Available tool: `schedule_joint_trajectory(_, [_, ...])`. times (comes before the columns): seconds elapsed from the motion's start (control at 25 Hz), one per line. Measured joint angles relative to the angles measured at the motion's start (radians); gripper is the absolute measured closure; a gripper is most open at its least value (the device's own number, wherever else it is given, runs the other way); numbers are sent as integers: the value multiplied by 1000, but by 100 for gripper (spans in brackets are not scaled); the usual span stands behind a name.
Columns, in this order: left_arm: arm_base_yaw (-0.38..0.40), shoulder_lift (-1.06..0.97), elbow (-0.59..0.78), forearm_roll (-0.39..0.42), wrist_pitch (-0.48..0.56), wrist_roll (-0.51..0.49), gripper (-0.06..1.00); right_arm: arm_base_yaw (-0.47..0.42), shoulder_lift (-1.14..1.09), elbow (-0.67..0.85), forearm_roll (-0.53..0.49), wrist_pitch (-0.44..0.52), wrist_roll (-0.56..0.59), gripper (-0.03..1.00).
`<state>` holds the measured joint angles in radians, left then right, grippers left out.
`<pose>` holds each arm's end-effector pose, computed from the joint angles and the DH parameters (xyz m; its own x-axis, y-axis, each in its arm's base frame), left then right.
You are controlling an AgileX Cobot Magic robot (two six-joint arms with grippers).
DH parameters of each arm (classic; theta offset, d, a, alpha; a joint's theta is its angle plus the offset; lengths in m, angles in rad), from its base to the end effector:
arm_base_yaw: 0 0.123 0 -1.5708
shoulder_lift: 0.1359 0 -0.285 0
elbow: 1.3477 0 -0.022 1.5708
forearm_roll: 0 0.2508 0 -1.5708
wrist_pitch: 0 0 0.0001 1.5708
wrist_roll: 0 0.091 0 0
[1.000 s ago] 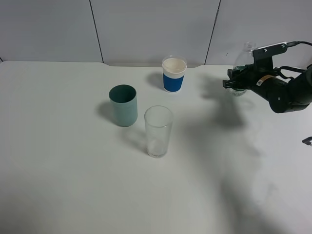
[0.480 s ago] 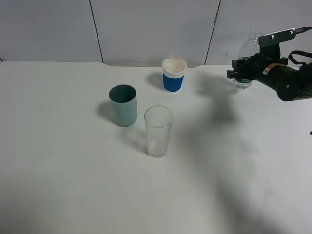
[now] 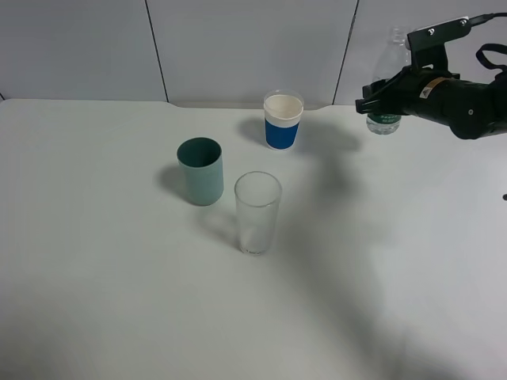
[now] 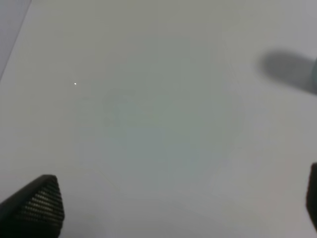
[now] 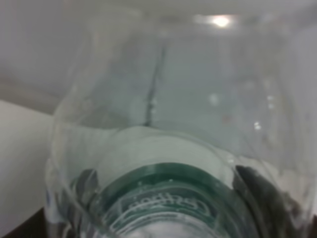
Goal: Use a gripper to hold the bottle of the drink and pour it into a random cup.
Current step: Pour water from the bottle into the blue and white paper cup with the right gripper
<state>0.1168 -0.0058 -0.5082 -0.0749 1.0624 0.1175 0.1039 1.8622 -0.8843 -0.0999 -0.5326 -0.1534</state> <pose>-0.0061 -0.0067 0.2796 -0.4442 0.0292 -0.8955 -0.0222 0.9988 0.0436 0.3754 0.0438 0.1691 -0.3049 -0.2700 -0.9133 -0.2296 0.9515 -0.2047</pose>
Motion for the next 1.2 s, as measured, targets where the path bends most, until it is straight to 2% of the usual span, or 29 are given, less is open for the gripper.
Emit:
schedule_joint_trajectory(0.36, [0,0,0,0,0,0,-5,66,-112,0,15,145,-8,41])
schedule_joint_trajectory(0.52, [0,0,0,0,0,0,-5,78,-151,-66,6,294,-8,41])
schedule_joint_trajectory(0.64, [0,0,0,0,0,0,-5,99,-154,-170,-73,477,-7,41])
schedule_joint_trajectory(0.76, [0,0,0,0,0,0,-5,119,-154,-243,-159,577,22,41])
schedule_joint_trajectory(1.2, [0,0,0,0,0,0,-5,177,-113,-352,-579,721,320,41])
